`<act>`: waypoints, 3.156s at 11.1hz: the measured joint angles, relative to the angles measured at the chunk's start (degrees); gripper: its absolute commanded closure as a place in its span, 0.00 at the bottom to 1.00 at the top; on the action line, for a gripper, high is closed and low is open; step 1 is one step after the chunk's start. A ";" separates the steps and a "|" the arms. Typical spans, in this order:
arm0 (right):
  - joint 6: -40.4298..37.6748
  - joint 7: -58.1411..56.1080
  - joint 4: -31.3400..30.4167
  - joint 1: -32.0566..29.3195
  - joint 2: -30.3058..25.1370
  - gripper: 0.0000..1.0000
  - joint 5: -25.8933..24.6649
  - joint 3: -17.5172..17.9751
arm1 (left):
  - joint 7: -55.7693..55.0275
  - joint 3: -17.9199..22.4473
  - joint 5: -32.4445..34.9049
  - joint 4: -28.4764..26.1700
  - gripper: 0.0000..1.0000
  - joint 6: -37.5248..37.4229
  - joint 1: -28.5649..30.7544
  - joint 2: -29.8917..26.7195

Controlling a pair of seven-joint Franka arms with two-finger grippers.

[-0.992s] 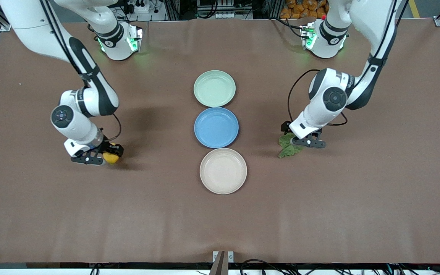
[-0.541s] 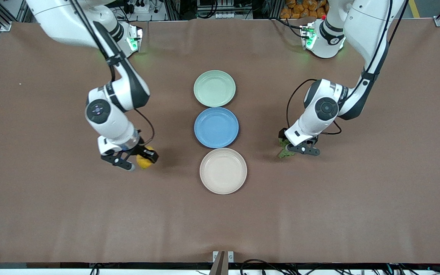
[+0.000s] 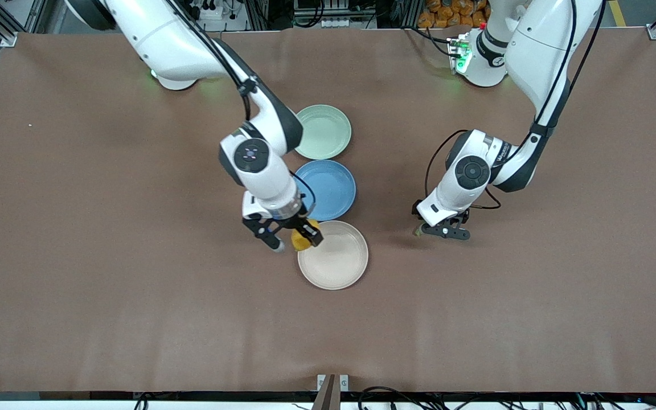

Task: Place lemon and lettuce in plates
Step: 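Grasp the lemon with the right gripper while the left gripper grasps the lettuce, then carry the lemon onto the cream plate and open the right gripper, then lower the lettuce onto the pale green plate and open the left gripper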

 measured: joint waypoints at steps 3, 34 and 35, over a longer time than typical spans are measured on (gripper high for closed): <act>0.03 13.35 8.99 3.91 8.26 1.00 -7.39 -0.65 | -4.39 -0.27 0.01 0.19 1.00 0.00 -0.40 0.06; -51.74 -71.91 -11.40 -34.31 -35.62 0.00 0.20 1.87 | -50.33 -13.09 -2.30 15.70 0.00 -20.87 -28.76 4.74; -51.93 -73.38 -11.22 -34.55 -36.48 0.00 0.16 1.29 | -50.36 -12.13 -2.29 16.14 0.00 -20.88 -28.57 4.67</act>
